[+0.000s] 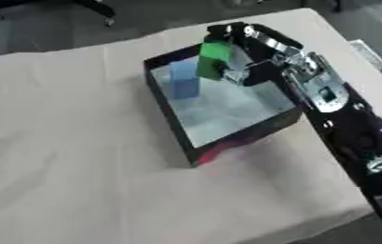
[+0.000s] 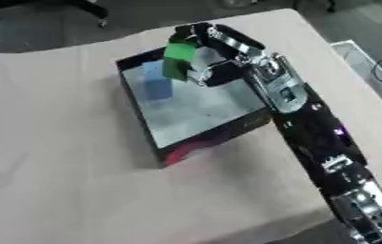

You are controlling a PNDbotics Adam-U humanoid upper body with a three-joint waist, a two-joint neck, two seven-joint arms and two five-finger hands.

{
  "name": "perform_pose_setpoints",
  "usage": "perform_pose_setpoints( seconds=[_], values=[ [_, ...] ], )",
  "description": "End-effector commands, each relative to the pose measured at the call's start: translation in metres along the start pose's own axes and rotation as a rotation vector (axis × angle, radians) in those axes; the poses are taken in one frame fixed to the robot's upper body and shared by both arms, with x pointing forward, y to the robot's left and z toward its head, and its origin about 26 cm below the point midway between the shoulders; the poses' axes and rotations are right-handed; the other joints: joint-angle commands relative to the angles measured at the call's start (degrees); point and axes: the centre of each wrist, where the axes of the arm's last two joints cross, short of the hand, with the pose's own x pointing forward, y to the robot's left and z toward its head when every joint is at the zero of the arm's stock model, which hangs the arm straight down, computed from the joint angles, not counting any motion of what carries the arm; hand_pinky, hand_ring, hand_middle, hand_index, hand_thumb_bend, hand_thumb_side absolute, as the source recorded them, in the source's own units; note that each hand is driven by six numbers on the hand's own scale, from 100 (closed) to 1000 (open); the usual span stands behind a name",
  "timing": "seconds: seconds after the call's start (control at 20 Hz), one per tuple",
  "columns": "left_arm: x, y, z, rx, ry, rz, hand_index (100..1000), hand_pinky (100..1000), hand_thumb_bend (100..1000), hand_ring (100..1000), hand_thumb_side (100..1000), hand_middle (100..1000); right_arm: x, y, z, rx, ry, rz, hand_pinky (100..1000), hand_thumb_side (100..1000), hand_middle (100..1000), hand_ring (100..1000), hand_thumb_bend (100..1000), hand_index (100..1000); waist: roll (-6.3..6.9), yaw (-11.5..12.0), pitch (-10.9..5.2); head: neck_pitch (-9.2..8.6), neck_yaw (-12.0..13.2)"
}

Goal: Pick up the objects with one hand, pass them to the other hand, and then place them into the box on the other side of the table.

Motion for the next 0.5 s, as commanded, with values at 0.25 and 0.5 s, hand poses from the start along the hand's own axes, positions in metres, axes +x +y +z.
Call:
perform_pose_setpoints(
  seconds=[0.25, 0.5],
  values=[
    [0.0066, 0.0131, -0.0026, 0.021, -0.024, -0.027, 811, 836, 482, 675, 345, 694, -0.0018, -0.0158, 0.0101, 0.013, 0.020, 0.107, 932, 183, 554, 1000, 169, 995, 0.29, 0.3, -7.41, 0.23, -0.6],
    [0.0060, 0.0129, -0.0023, 0.017, -0.019, -0.032, 810, 837, 477, 675, 344, 695, -0.0042, -0.0167, 0.0146, 0.045, 0.051, 0.164, 1000, 212, 739, 1000, 280, 1000, 0.24, 0.4, -7.39, 0.29, -0.7]
  ],
)
